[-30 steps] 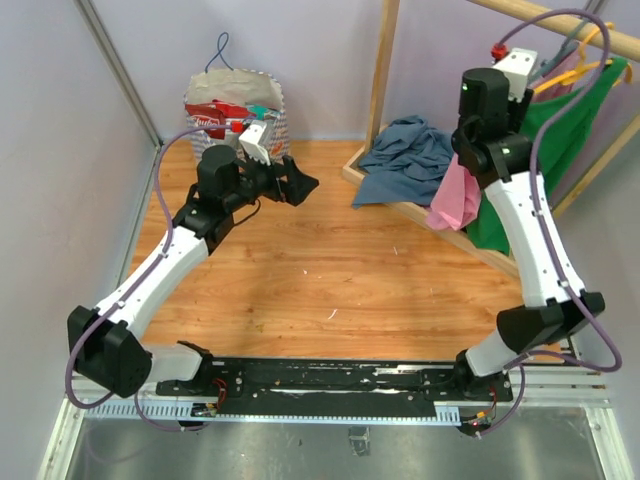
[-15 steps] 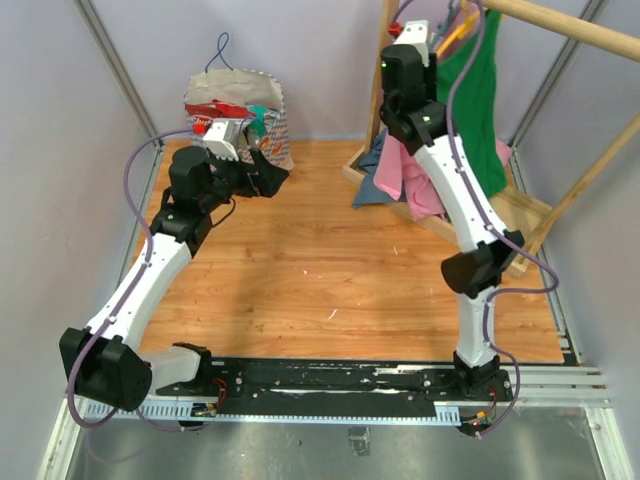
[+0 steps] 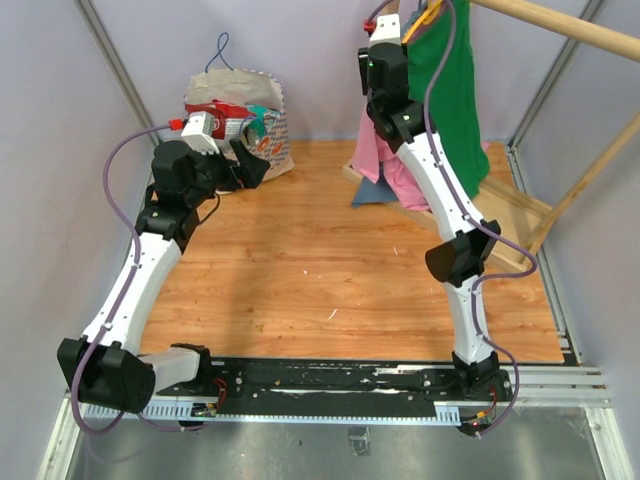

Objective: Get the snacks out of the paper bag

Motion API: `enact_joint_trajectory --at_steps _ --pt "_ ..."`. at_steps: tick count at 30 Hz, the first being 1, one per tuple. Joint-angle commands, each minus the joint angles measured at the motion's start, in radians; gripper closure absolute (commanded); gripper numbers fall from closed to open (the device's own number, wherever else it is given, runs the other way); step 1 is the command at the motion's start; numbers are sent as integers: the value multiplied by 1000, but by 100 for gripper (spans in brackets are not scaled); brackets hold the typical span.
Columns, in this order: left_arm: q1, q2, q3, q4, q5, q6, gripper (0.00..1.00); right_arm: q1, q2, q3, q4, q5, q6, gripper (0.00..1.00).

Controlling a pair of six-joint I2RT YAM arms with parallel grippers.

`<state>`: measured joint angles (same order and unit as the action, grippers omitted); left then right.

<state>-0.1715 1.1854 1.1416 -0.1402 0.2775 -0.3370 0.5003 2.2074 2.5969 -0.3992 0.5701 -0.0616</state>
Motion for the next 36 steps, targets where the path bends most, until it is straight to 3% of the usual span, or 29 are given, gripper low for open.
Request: enact_joint_trajectory --at_steps 1,2,3,4,9,16,19,23,25,32,36 --pt "26 -5 53 -25 -11 9 0 15 58 42 6 -282 -61 49" --pt "27 -1 54 -24 -11 7 0 15 44 35 2 -296 -70 24" --pt "27 2 53 -21 -7 4 0 15 21 11 6 -302 -73 5" --pt "27 5 52 -18 -5 0 0 15 -14 -34 14 -306 -74 1" --pt "27 22 39 1 22 -19 0 15 -277 -257 60 -336 -33 2" --pt "27 14 22 15 41 -20 0 14 -878 -948 410 -392 93 2" --pt "27 16 20 19 52 -18 0 9 -983 -1073 431 -298 124 2" --pt "27 16 18 25 65 -18 0 2 -952 -1097 423 -87 63 2" --pt "27 14 15 24 70 -20 0 -19 -886 -1063 447 -46 31 7" --pt "34 -6 22 -9 51 4 0 -102 -536 -699 395 -66 4 10" --pt "161 48 20 36 148 -64 0 -103 -365 -519 395 -130 -7 9"
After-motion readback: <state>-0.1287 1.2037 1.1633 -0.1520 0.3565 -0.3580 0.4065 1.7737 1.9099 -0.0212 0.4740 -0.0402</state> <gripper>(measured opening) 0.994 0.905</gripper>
